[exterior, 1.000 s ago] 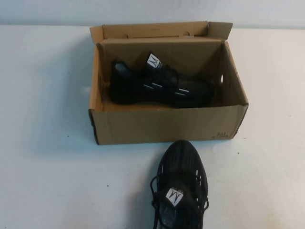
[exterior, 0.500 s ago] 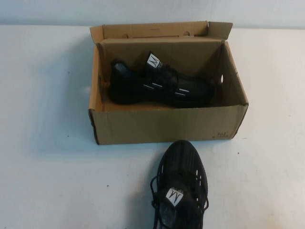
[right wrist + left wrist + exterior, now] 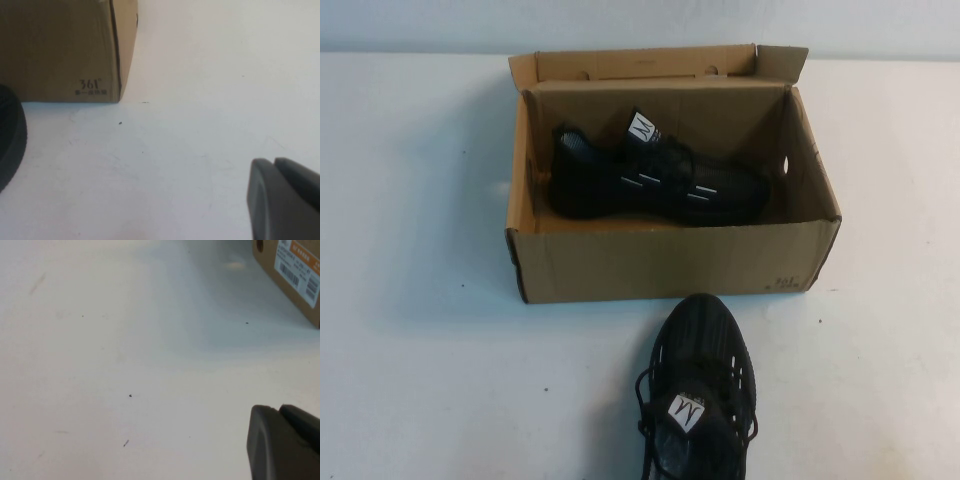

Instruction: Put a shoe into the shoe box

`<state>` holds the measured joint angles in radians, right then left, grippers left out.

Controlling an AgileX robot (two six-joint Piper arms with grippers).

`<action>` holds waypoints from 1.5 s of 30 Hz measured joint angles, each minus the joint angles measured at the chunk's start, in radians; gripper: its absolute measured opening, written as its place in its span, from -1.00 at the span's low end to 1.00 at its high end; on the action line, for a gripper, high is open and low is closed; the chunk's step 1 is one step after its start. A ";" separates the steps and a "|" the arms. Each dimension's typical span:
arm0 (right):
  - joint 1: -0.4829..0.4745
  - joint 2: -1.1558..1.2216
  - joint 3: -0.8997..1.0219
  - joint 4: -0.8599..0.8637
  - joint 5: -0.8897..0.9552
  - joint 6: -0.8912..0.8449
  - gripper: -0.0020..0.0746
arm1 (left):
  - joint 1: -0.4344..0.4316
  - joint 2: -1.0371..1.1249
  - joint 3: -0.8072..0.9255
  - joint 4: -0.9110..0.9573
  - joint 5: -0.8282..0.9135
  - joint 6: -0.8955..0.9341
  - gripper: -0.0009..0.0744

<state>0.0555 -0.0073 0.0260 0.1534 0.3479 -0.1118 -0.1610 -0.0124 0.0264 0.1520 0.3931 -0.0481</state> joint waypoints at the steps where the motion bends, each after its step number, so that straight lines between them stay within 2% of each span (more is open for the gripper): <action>1: 0.000 0.000 0.000 0.000 0.000 0.000 -0.99 | 0.000 0.000 0.000 0.000 0.000 0.000 -0.99; 8: 0.000 0.000 0.000 0.004 -0.031 0.000 -0.99 | 0.000 0.000 0.000 0.000 -0.063 0.000 -0.99; 19: 0.000 0.000 0.000 0.042 -0.330 0.000 -0.99 | 0.000 0.000 0.000 0.000 -0.375 0.000 -0.99; 30: 0.000 0.000 0.000 0.044 -0.424 0.000 -0.99 | 0.000 0.000 0.000 0.000 -0.439 -0.017 -0.99; 34: 0.000 0.000 0.000 0.053 -0.596 0.000 -0.99 | 0.000 0.000 0.000 0.000 -0.581 -0.133 -0.99; 41: 0.000 -0.002 0.000 0.161 -1.027 0.022 -0.99 | 0.000 0.000 0.000 -0.002 -1.001 -0.227 -0.99; 45: 0.000 -0.007 -0.032 0.236 -1.069 0.098 -0.99 | 0.000 -0.002 -0.023 -0.020 -1.060 -0.271 -0.99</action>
<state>0.0555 -0.0141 -0.0061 0.3892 -0.7210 -0.0136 -0.1610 -0.0139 0.0030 0.1319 -0.6669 -0.3188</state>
